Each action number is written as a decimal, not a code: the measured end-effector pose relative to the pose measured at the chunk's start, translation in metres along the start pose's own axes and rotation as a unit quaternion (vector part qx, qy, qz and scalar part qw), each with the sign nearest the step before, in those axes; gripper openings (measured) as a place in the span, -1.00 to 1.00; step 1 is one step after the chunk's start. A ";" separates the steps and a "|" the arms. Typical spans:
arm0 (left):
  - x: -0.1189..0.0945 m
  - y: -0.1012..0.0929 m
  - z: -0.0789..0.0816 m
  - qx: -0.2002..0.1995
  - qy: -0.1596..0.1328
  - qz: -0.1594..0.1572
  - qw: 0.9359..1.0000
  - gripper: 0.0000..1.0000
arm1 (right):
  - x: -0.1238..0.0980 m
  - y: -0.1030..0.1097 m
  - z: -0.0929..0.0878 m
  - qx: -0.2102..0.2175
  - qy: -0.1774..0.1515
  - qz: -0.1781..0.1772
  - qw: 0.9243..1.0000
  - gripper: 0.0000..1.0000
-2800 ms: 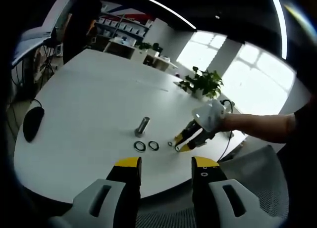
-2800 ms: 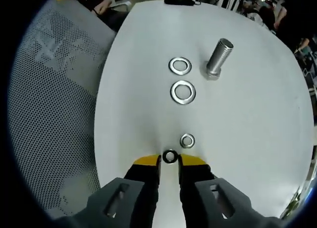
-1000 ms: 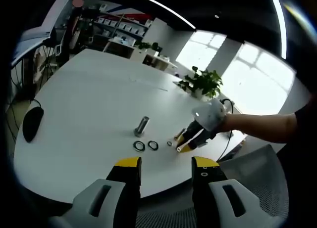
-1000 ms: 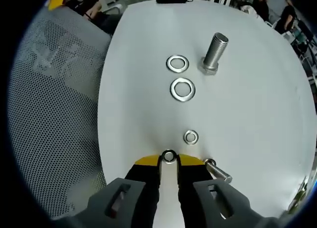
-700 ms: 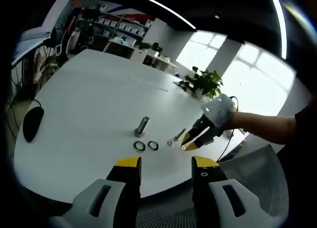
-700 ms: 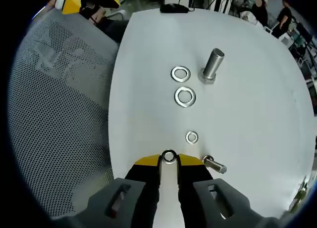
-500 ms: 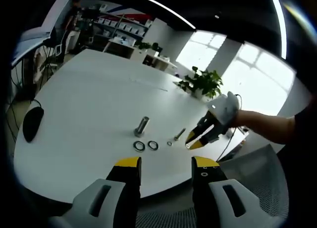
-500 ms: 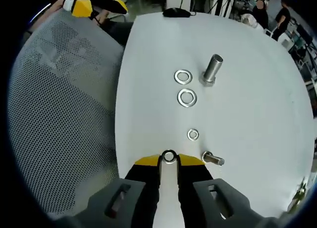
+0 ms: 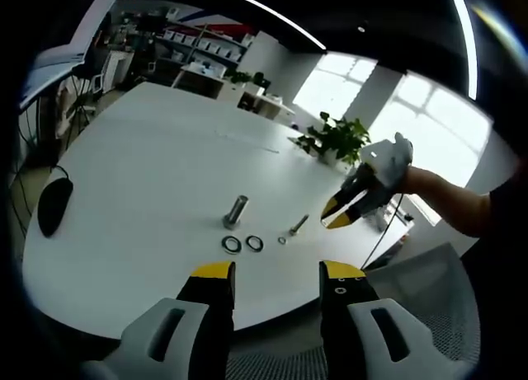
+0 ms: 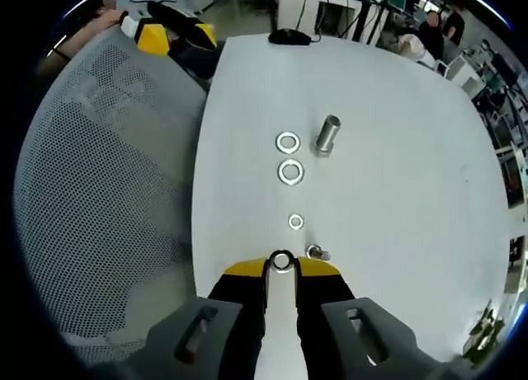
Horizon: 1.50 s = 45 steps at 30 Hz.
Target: Place the washer onto the threaded stud by aligning its center hole with the stud, sliding it down to the base, and recovering from edge contact or off-axis alignment until the washer reaches the visible bottom stop.
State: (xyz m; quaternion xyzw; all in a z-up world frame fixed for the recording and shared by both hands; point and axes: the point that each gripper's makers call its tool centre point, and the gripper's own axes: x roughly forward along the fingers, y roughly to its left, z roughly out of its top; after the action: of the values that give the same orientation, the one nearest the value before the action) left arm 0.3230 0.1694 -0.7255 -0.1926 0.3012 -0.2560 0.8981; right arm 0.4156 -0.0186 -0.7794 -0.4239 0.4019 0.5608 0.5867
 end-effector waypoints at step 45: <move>0.000 0.002 -0.001 -0.005 0.004 0.004 1.000 -0.21 | 0.044 -0.030 -0.013 -0.022 0.043 0.003 0.999 -0.73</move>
State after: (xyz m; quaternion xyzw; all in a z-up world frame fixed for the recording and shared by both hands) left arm 0.3226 0.1706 -0.7274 -0.1948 0.3066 -0.2517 0.8971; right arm 0.4474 -0.0170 -0.8241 -0.4588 0.4155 0.5526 0.5581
